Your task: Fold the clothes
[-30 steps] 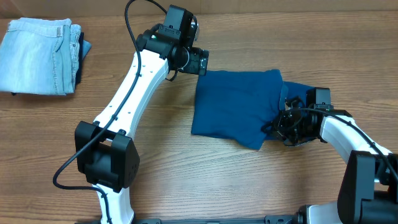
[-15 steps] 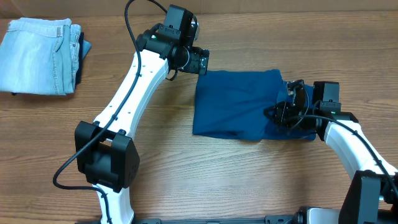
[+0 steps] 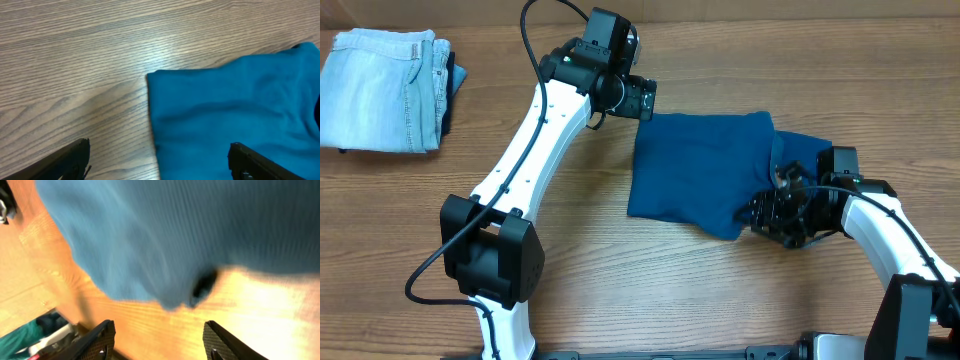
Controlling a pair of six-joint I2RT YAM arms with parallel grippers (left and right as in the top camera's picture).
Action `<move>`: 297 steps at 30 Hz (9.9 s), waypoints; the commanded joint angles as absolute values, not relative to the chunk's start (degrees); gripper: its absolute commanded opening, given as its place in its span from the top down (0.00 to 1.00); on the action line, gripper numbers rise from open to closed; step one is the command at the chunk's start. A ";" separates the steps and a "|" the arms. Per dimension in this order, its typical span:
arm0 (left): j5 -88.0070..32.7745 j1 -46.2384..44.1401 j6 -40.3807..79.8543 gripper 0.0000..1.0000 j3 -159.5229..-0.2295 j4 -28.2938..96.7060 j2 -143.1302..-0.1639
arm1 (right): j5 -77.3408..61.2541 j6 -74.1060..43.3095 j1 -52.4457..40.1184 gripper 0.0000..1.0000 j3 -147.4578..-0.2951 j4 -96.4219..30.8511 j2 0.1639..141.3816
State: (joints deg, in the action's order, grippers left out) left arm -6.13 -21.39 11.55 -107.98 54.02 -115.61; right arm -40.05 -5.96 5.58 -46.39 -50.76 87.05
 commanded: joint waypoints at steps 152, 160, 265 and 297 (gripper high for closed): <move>-12.16 -23.14 12.97 0.00 -121.23 68.88 -124.84 | -12.03 -22.41 -6.26 0.07 -51.94 -42.39 63.18; -14.92 -21.78 16.97 0.00 -121.23 65.73 -124.99 | -12.03 -24.21 -5.93 0.00 -51.94 -43.00 63.26; -32.32 -15.75 23.83 0.28 -85.54 37.93 -120.64 | -16.19 -22.52 1.74 0.00 -51.83 -45.82 69.78; -26.79 -19.62 21.21 0.96 -86.35 35.70 -118.32 | -15.90 -18.65 1.76 0.07 -52.58 -44.91 68.75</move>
State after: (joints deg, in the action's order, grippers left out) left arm -29.87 -20.49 23.49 -82.46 33.67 -121.60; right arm -16.49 -21.89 1.52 -50.89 -45.84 69.76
